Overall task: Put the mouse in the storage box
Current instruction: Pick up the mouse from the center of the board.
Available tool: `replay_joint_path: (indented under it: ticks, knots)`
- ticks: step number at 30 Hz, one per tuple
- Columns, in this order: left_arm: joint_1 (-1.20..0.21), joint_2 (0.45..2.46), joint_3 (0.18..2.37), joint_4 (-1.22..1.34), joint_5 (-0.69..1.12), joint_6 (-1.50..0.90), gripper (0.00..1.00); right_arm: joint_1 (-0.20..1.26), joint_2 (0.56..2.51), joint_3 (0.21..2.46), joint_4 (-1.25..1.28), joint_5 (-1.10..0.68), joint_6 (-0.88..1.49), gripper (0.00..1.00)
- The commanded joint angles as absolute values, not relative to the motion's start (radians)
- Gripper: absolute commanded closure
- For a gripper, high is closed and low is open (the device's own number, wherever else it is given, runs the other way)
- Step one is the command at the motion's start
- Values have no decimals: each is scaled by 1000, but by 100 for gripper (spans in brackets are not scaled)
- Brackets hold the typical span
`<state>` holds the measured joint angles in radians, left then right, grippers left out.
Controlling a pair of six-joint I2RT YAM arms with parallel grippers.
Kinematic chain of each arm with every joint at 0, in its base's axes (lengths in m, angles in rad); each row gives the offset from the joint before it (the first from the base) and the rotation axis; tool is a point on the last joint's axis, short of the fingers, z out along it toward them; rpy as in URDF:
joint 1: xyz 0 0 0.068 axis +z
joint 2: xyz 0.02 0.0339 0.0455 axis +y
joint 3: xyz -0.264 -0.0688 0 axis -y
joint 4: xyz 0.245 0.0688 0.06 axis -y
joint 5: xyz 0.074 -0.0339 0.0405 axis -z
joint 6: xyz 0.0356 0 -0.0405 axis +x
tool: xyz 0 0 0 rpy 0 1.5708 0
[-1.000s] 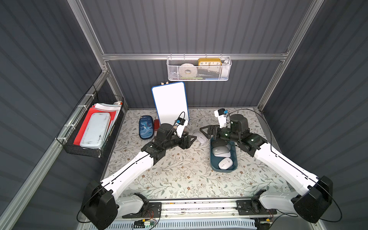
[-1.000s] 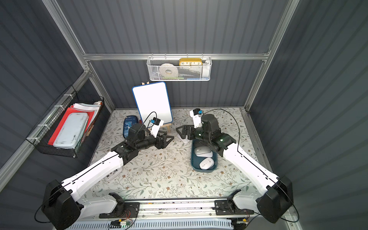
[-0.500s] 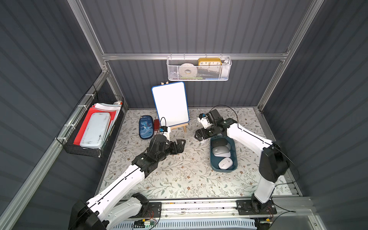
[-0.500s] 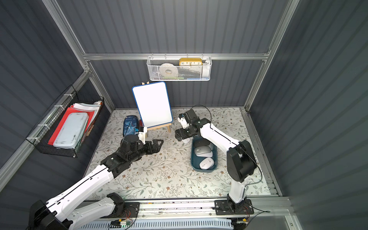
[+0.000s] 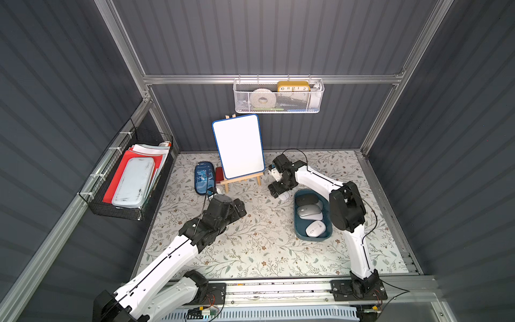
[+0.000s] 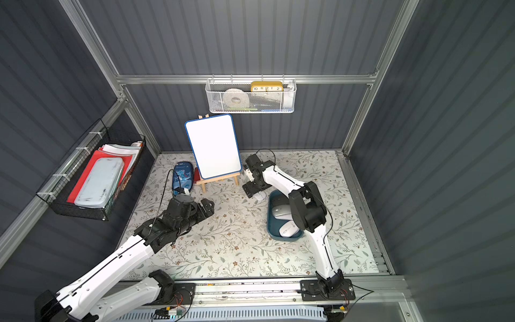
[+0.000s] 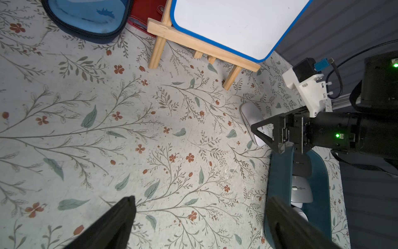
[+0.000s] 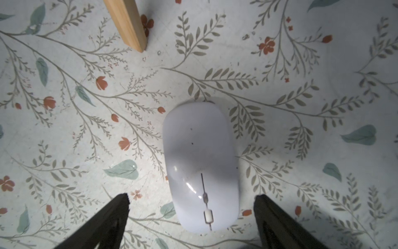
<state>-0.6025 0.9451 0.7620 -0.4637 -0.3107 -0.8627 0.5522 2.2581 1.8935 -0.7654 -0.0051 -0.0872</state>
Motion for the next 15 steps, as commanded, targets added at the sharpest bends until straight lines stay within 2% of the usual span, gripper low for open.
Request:
replay_joint_path:
  ticks: [1,15]
  knots:
    - [-603,923,763,-503,-344,-885,1,561,2294,1936,-786,34,-93,8]
    - [-603,969,789,-530,-356,-879,1,585,2434,2029,-853,98,-68,27]
